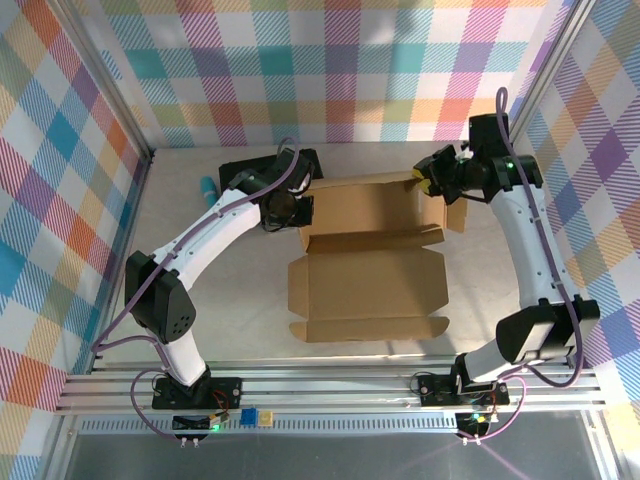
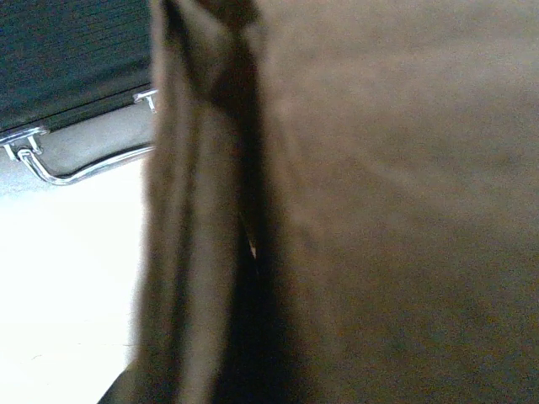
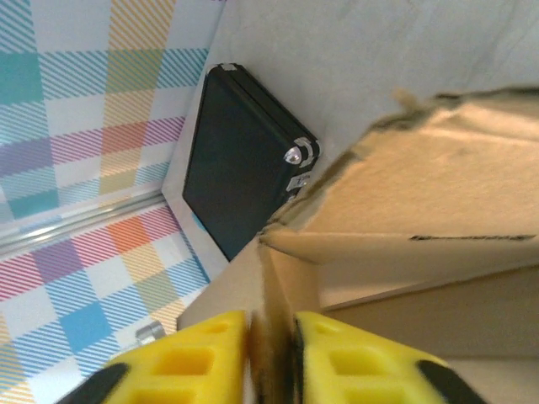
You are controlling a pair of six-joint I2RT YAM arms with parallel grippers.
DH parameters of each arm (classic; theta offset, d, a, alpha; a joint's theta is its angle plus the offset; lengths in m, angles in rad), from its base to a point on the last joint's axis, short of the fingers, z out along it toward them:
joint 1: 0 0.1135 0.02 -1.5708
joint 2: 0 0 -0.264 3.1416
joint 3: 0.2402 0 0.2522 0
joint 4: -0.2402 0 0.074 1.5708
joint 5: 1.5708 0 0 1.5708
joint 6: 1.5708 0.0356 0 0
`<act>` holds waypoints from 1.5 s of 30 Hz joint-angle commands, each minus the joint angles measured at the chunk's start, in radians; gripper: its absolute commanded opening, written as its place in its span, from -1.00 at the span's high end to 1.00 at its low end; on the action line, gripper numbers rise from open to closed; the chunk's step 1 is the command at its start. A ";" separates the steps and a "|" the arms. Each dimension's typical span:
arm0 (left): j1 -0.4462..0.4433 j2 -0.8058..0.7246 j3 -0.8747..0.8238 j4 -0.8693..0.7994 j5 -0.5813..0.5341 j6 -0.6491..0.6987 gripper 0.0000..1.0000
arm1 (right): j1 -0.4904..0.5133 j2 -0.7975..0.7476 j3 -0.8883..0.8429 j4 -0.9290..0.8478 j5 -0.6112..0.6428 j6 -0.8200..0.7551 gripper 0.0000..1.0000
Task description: Fold the paper box
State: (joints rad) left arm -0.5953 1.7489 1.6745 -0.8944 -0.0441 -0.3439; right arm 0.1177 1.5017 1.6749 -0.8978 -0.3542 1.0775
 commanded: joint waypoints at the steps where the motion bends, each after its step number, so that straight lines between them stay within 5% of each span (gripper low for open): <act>1: -0.009 -0.017 0.039 -0.006 0.015 0.012 1.00 | 0.005 0.012 0.002 0.037 -0.026 0.034 0.81; 6: -0.009 -0.016 0.048 -0.015 0.012 0.011 1.00 | 0.005 0.005 0.008 0.033 -0.006 0.040 0.99; 7: -0.009 -0.015 0.050 -0.017 0.009 0.010 1.00 | 0.002 0.003 0.017 0.026 -0.001 0.032 0.90; 10: -0.008 -0.008 0.067 -0.035 0.002 0.007 1.00 | -0.004 -0.011 0.056 -0.017 0.040 -0.017 0.19; 13: -0.001 -0.002 0.091 -0.061 -0.009 0.007 1.00 | -0.009 -0.077 0.056 -0.074 0.140 -0.096 0.01; 26: 0.014 0.010 0.146 -0.113 -0.046 0.000 1.00 | -0.013 -0.546 -0.526 -0.014 0.404 -0.063 0.34; 34: 0.014 0.009 0.162 -0.127 -0.048 -0.008 1.00 | -0.025 -0.480 -0.593 0.026 0.496 -0.053 0.50; 45: 0.014 0.011 0.175 -0.132 -0.043 -0.026 1.00 | -0.044 -0.336 -0.618 0.153 0.359 -0.034 0.43</act>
State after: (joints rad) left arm -0.5865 1.7538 1.8057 -1.0016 -0.0956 -0.3481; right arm 0.0776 1.1584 1.0622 -0.8001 0.0635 1.0218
